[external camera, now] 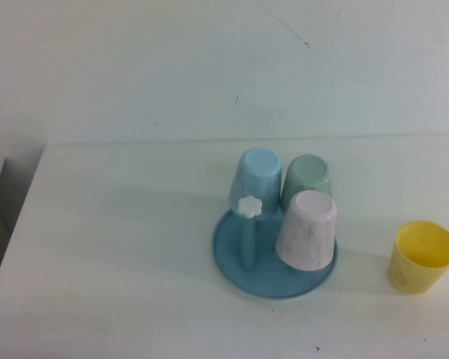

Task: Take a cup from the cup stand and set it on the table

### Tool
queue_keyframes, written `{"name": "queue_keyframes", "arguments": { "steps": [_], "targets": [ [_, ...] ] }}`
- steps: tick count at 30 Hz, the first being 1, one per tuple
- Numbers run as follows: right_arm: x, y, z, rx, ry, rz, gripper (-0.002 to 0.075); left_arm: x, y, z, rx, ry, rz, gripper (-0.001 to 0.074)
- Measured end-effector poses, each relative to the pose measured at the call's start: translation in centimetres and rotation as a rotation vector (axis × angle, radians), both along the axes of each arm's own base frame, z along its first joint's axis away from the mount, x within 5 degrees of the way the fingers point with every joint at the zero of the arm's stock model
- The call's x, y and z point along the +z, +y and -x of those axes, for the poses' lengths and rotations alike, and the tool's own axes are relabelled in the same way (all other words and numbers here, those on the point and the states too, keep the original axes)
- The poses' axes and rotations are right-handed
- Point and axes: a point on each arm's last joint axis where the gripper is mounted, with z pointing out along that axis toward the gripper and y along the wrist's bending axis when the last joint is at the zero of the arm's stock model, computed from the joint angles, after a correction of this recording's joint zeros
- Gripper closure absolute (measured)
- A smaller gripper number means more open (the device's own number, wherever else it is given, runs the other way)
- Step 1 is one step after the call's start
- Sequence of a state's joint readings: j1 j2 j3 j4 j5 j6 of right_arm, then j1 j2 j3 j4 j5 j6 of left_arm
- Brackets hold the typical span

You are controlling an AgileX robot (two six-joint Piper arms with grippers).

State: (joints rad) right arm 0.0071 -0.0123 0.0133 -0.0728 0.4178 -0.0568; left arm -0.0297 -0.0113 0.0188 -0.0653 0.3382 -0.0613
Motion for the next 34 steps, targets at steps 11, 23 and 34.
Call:
{"name": "queue_keyframes", "arguments": {
  "steps": [11, 23, 34],
  "targets": [
    [0.11, -0.04, -0.08, -0.002, -0.021, 0.006, 0.0729, 0.00, 0.00, 0.00, 0.000, 0.000, 0.000, 0.0737],
    [0.10, -0.06, -0.16, -0.001, -0.038, 0.014, 0.0728, 0.00, 0.00, 0.00, 0.000, 0.000, 0.000, 0.0737],
    [0.12, -0.06, -0.17, -0.001, -0.040, 0.014, 0.0729, 0.00, 0.00, 0.00, -0.001, 0.000, -0.002, 0.0737]
  ]
}}
